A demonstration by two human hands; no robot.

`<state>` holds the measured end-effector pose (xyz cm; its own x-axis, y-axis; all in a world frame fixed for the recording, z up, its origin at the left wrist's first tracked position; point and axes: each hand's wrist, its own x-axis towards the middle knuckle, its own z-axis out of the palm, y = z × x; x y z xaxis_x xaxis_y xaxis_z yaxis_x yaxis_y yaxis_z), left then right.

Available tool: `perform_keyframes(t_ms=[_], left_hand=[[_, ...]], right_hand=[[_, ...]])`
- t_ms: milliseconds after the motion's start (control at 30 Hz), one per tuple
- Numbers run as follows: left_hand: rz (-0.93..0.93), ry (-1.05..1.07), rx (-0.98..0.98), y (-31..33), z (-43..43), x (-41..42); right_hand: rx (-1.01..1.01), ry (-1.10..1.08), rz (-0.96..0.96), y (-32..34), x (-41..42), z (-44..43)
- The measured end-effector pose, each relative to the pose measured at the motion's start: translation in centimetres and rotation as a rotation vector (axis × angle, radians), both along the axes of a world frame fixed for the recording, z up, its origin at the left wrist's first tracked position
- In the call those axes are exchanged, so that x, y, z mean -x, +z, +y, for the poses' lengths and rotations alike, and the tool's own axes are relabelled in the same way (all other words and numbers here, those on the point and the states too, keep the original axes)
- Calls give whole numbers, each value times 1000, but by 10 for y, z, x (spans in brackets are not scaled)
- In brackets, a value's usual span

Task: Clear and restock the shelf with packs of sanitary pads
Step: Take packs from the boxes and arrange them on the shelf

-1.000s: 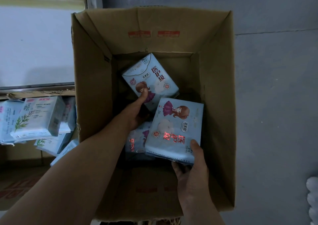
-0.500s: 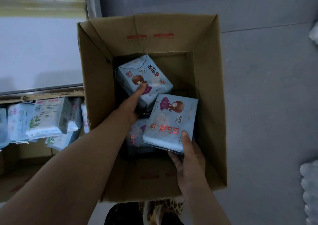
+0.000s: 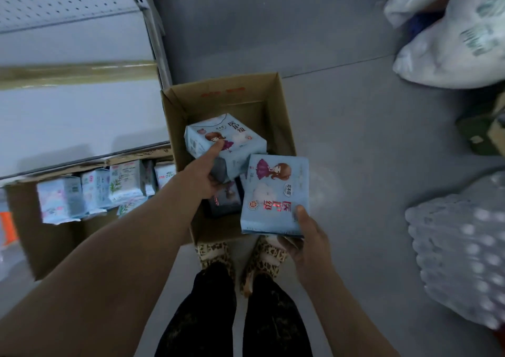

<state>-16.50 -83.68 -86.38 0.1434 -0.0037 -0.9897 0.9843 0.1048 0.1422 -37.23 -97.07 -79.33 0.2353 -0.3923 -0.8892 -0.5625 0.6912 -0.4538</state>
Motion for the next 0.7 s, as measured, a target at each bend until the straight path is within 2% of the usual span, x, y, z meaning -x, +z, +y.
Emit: perform_keyframes(t_ms=[200, 400, 700], left_hand=[[-67, -41, 53, 124, 23, 21], [-178, 48, 104, 232, 70, 46], [-460, 111, 183, 399, 152, 110]], right_hand=[[45, 31, -113, 91, 12, 8], [-2, 23, -245, 160, 10, 25], [-88, 160, -456, 288, 23, 67]])
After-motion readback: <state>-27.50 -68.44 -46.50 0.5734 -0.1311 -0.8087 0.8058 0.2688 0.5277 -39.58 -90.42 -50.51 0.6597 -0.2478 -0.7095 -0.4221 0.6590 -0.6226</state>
